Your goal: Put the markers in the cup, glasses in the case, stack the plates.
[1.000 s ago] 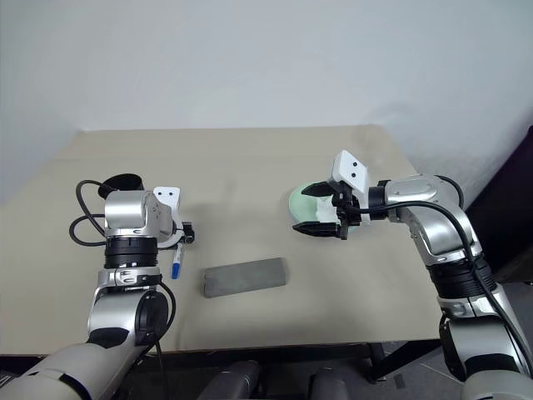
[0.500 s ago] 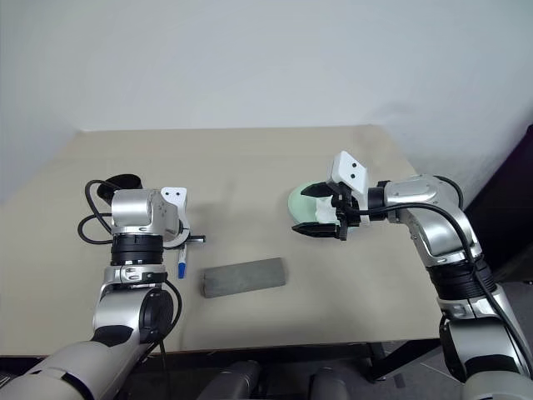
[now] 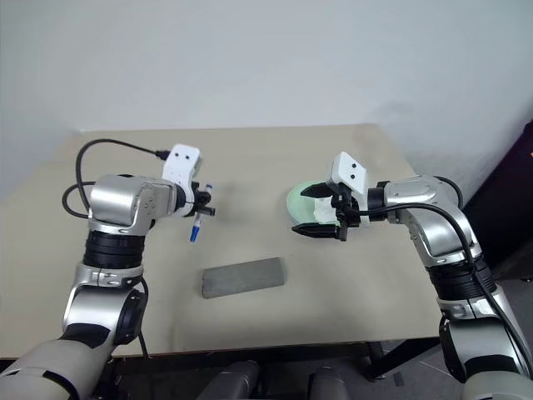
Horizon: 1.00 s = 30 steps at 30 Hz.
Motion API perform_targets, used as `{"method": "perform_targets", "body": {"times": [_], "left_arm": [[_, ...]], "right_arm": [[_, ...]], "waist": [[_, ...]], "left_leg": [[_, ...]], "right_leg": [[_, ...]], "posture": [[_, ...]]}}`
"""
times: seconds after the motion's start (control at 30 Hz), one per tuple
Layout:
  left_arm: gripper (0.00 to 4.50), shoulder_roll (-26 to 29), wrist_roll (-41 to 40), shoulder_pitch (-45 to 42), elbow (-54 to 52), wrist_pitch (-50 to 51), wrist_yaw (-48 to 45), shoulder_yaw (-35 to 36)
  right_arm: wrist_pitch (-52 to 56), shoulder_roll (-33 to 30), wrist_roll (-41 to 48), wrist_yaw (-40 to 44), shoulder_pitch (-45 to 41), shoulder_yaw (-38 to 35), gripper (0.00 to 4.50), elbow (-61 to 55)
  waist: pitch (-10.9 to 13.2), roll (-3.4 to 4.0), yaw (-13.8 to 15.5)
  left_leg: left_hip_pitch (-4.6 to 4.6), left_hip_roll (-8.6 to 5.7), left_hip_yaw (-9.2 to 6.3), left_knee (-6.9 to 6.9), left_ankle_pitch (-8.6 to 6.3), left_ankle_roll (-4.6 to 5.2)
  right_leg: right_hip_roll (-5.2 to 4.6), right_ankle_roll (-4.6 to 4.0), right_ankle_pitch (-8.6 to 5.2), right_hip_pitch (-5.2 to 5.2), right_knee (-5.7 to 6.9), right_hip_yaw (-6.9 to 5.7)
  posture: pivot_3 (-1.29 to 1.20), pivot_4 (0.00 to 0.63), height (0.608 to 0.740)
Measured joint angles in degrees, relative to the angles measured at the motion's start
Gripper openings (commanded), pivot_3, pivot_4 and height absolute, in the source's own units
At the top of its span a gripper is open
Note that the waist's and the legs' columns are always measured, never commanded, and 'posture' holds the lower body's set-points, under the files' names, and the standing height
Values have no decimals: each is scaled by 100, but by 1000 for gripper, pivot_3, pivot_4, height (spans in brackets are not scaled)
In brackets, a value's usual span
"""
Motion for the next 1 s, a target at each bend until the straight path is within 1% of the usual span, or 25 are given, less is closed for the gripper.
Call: {"method": "perform_targets", "body": {"times": [0.1, 0.17, 0.3, 0.37, 0.5, 0.6, 0.83, 1.0], "left_arm": [[93, 265, -62, -142, 4, -817, -173, 268], [93, 508, -76, -206, 50, -1556, -354, 425], [93, 1038, -72, -242, 642, -3020, -628, 831], [93, 1234, -71, -242, 1010, -3495, -685, 1046], [93, 1417, -69, -227, 1440, -4148, -780, 1222], [93, 1428, -76, -115, 1544, -4473, -779, 1345], [93, 1379, -80, 439, 1553, -4702, -770, 1419], [93, 1382, -84, 531, 1551, -4848, -768, 1491]], "right_arm": [[7, 0, 4, 47, 0, 0, 4500, 2], [56, -2, 38, 82, 0, -4, 4500, 0], [304, -28, 329, 300, 0, -106, 4500, -5], [454, -84, 489, 408, 0, -241, 4500, -11], [918, -127, 963, 620, -61, -392, 4500, -93], [1218, -297, 1297, 764, -131, -550, 4500, -215], [1249, -536, 1300, 954, -154, -632, 4500, -47], [1240, -634, 1295, 1003, -189, -656, 4500, 36]], "waist": [[1, 0, 0], [0, 0, 1], [1, 1, 3], [0, 1, 6], [0, -2, 34], [-1, -3, 44], [-1, -3, 43], [-1, -3, 44]], "left_leg": [[0, 1, 0, -2, 0, 0], [1, 0, 1, -3, 0, 0], [2, 0, 0, -4, 0, 1], [2, 0, 0, -3, 0, 1], [1, -1, -4, 2, 0, 2], [1, 0, -4, 2, 0, 2], [1, 1, -1, 0, 0, 2], [1, 1, 0, 0, 0, 2]], "right_leg": [[0, 0, 0, 0, -3, 0], [0, -1, 1, 1, -8, 0], [1, -2, 1, 0, -8, 0], [1, -2, 1, 1, -8, 0], [0, -2, 2, 5, -8, -4], [1, -1, 1, 4, -8, -4], [0, -2, 2, 2, -8, -3], [-1, -2, 2, 2, -8, -2]], "posture": [[0, 0, 683], [0, 0, 683], [0, 0, 683], [0, 0, 683], [0, 0, 683], [0, 0, 683], [0, 0, 683], [0, 0, 683]]}}
